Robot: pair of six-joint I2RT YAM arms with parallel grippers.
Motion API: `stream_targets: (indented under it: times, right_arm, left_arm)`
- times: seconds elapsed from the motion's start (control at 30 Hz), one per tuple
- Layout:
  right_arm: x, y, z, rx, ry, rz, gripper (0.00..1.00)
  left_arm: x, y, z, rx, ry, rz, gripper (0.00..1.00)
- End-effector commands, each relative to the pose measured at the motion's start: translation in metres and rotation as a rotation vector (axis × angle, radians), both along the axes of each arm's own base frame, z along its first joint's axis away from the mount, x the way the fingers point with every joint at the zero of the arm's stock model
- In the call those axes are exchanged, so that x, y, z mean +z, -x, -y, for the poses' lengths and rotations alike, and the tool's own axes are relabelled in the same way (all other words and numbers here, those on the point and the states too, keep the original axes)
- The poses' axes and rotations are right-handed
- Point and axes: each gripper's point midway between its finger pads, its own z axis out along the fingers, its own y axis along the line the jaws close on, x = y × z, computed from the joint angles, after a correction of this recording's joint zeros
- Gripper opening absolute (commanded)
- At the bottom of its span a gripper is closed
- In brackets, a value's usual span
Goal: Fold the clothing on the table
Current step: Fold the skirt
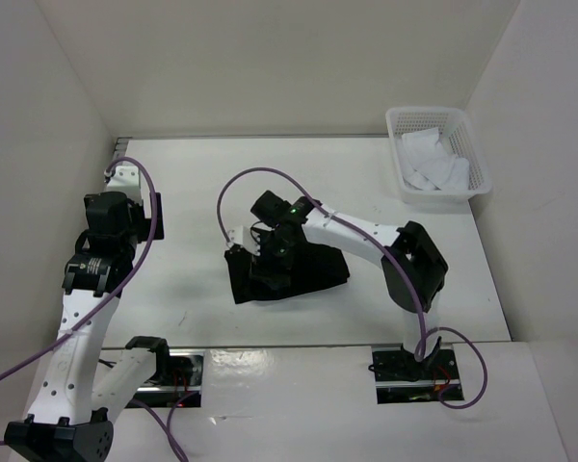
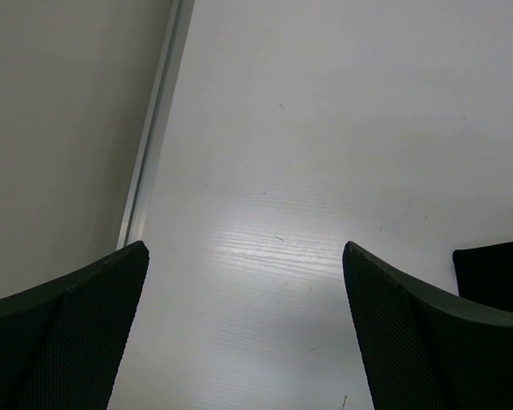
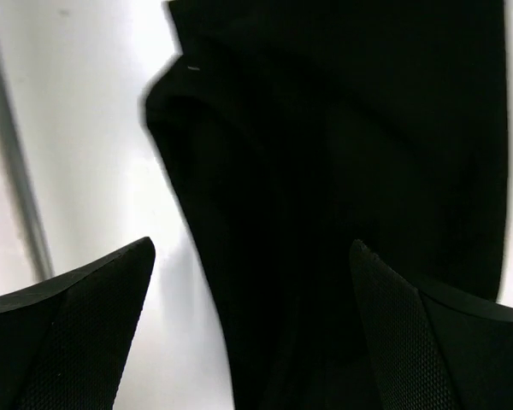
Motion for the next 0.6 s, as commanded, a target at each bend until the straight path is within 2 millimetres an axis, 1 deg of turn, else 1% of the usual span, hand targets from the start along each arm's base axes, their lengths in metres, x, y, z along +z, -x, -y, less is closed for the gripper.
stream_targets:
  times: [0.0,0.03,0.1,0.13,0.17,0.27,0.3,0.37,0.5,0.57]
  right_arm:
    - [0.011,-0.019,-0.007,-0.055,-0.056,0.075,0.99]
    - [0.012,-0.021,-0.009,-0.055,-0.064,0.081,0.99]
    - [0.012,-0.024,-0.007,-0.065,-0.064,0.082,0.99]
    - [0.007,-0.024,-0.006,-0.064,-0.054,0.074,0.99]
    - [-0.002,-0.021,-0.004,-0.064,-0.029,0.054,0.99]
    - [-0.015,-0.014,0.000,-0.056,0.001,0.006,0.99]
    - [-0.019,-0.011,-0.002,-0.040,0.003,-0.020,0.99]
    - [-0.020,-0.005,-0.005,-0.018,0.001,-0.061,0.99]
    - [-0.030,0.002,-0.002,0.009,0.027,-0.101,0.99]
    - [-0.031,0.006,0.001,0.020,0.041,-0.123,0.99]
  left_arm:
    - [0.005,-0.004,0.000,0.010,0.020,0.036,1.00]
    - [0.005,-0.004,0.000,0.010,0.020,0.036,1.00]
    - [0.005,-0.004,0.000,0.010,0.020,0.036,1.00]
    - [0.005,-0.004,0.000,0.010,0.020,0.036,1.00]
    - [0.005,-0.004,0.000,0.010,0.020,0.036,1.00]
    - [0.005,-0.004,0.000,0.010,0.020,0.036,1.00]
    - [0.005,-0.004,0.000,0.010,0.020,0.036,1.00]
    - [0.005,-0.004,0.000,0.010,0.020,0.036,1.00]
    - [0.004,-0.004,0.002,0.001,0.024,0.036,1.00]
    - [0.004,-0.004,0.002,0.001,0.024,0.036,1.00]
